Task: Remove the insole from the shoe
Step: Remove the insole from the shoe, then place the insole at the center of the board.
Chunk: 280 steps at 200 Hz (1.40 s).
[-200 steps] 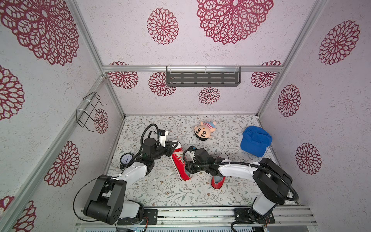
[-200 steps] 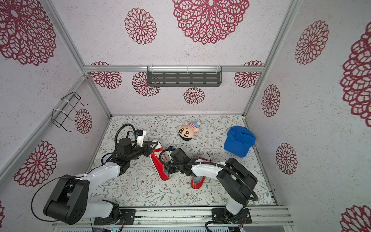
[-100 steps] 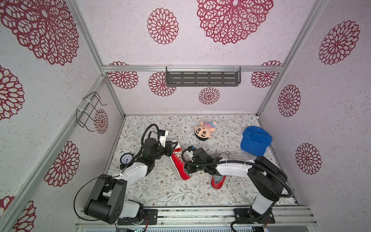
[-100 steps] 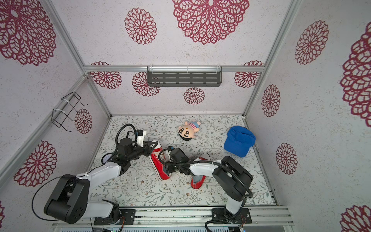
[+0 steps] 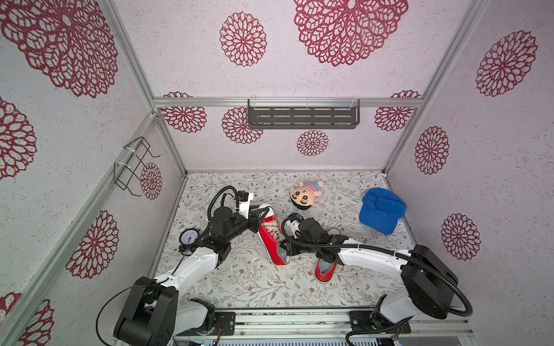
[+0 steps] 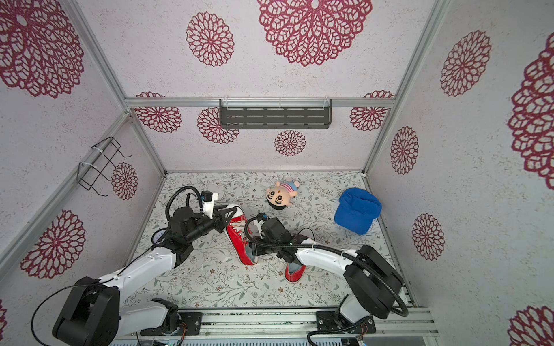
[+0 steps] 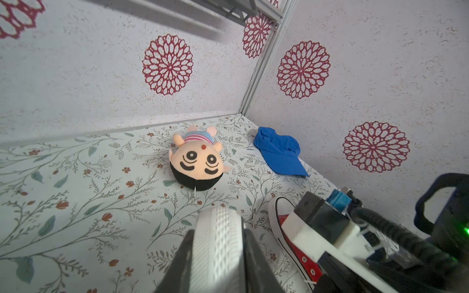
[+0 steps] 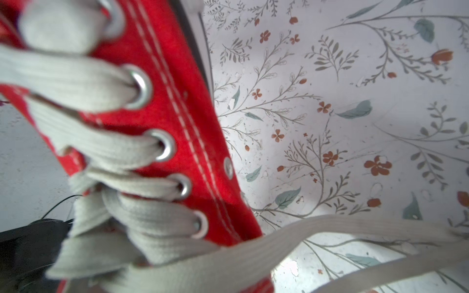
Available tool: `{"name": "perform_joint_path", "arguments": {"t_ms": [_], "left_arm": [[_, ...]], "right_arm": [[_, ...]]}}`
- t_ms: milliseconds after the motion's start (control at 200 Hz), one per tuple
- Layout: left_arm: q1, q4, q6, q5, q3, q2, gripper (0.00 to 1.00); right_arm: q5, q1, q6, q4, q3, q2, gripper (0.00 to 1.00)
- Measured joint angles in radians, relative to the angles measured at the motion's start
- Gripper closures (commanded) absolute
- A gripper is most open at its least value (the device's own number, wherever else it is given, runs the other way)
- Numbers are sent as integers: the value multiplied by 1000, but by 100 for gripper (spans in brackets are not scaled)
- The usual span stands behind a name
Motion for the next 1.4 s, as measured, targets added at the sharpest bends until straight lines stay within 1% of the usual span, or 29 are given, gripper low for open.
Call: {"name": "perform_joint_path", "arguments": {"t_ms": [115, 285, 350, 410, 475, 555, 721, 821, 891, 946, 1061, 1161, 1271, 1341, 1401], "left_arm": [[-34, 3, 44, -66, -24, -33, 100], [-127, -2, 157, -208, -44, -76, 100], [-163, -13, 203, -267, -40, -85, 100], [-192, -27, 256, -323, -37, -89, 100], [-196, -46, 295, -378, -38, -87, 100], [-198, -59, 321, -421, -42, -88, 100], [-202, -63, 335, -455, -44, -91, 100], [-196, -68, 328, -465, -44, -94, 100], [-175, -77, 309, -457, -45, -99, 100], [-141, -87, 291, -447, -45, -102, 100], [-29, -107, 254, -438, -38, -105, 100], [66, -180, 239, -431, 8, -105, 100], [150, -284, 233, -420, 99, -106, 100], [208, -349, 217, -404, 166, -115, 100], [262, -389, 184, -378, 218, -121, 100]], "right_arm": [[-40, -13, 53, 50, -29, -2, 100], [-66, -19, 101, 57, -42, -2, 100], [-63, -21, 101, 38, -33, -2, 100], [-53, -23, 87, -19, -10, -2, 100], [-30, -26, 60, -85, 27, -2, 100], [-15, -27, 31, -143, 55, -7, 100], [-9, -56, -6, -221, 55, -40, 100], [22, -68, -38, -309, 55, -69, 100], [58, -71, -62, -387, 55, -83, 100], [85, -72, -79, -453, 55, -90, 100], [128, -83, -86, -562, 0, -129, 100], [146, -89, -83, -624, -60, -206, 100], [127, -94, -74, -600, -97, -312, 100], [88, -99, -58, -531, -105, -364, 100], [48, -102, -39, -450, -105, -374, 100]]}}
